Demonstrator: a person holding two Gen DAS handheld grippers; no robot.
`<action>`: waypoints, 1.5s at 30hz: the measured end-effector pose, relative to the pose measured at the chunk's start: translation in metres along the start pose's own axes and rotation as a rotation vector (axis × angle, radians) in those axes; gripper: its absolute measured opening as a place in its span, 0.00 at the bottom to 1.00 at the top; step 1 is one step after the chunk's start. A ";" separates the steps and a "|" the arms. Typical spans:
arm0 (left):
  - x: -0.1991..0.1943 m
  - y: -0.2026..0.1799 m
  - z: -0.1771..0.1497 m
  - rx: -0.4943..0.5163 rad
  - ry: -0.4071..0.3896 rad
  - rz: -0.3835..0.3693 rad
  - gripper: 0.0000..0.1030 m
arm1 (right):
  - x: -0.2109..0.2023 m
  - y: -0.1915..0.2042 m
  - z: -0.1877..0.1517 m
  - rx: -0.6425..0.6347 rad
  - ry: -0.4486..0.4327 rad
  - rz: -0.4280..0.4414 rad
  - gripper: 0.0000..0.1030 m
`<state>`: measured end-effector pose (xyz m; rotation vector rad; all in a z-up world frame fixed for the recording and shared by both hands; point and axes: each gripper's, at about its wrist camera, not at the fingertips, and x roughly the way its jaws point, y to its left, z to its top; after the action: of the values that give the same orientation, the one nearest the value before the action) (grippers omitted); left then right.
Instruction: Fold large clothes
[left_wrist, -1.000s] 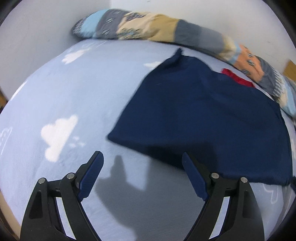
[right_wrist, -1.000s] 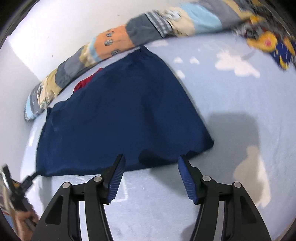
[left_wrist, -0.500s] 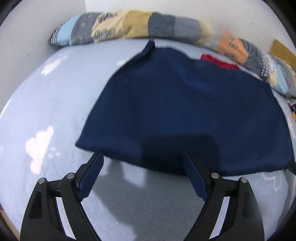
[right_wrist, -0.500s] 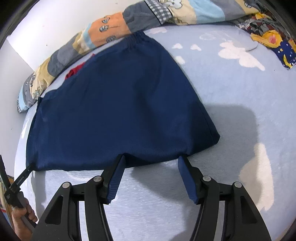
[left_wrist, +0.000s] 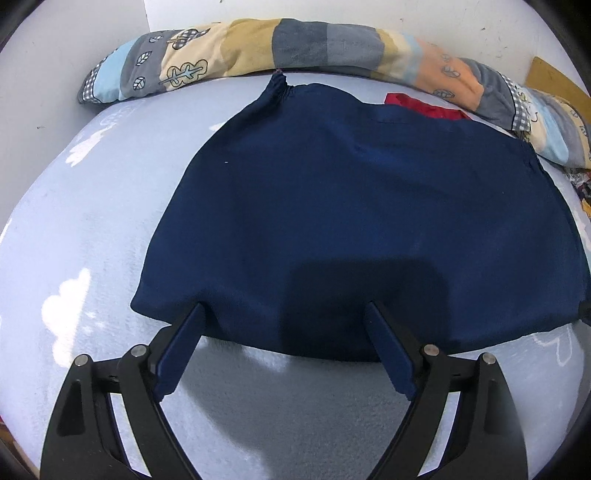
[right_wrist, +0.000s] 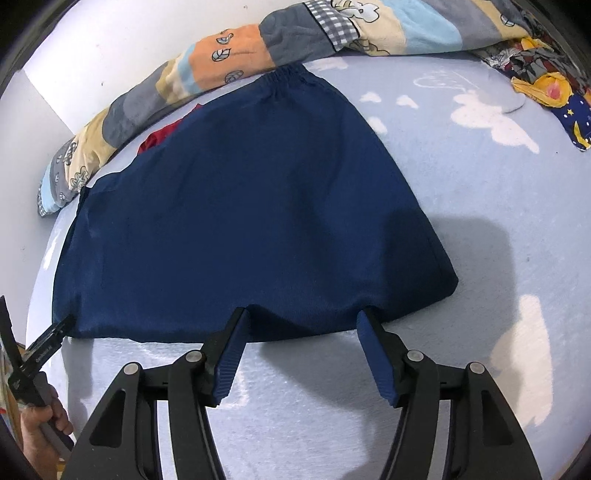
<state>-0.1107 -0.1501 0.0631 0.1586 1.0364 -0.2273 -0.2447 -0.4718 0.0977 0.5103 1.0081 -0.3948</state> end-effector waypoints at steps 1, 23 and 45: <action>-0.001 0.002 0.000 -0.010 0.000 -0.005 0.86 | -0.001 -0.001 0.000 0.006 -0.001 0.002 0.61; 0.011 0.097 -0.015 -0.653 0.185 -0.387 0.64 | -0.021 -0.077 -0.021 0.563 -0.015 0.306 0.63; 0.046 0.101 0.004 -0.729 -0.077 -0.422 0.29 | 0.042 -0.072 0.016 0.517 -0.153 0.486 0.20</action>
<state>-0.0583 -0.0589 0.0274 -0.7285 1.0100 -0.2205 -0.2518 -0.5428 0.0522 1.1459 0.5974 -0.2480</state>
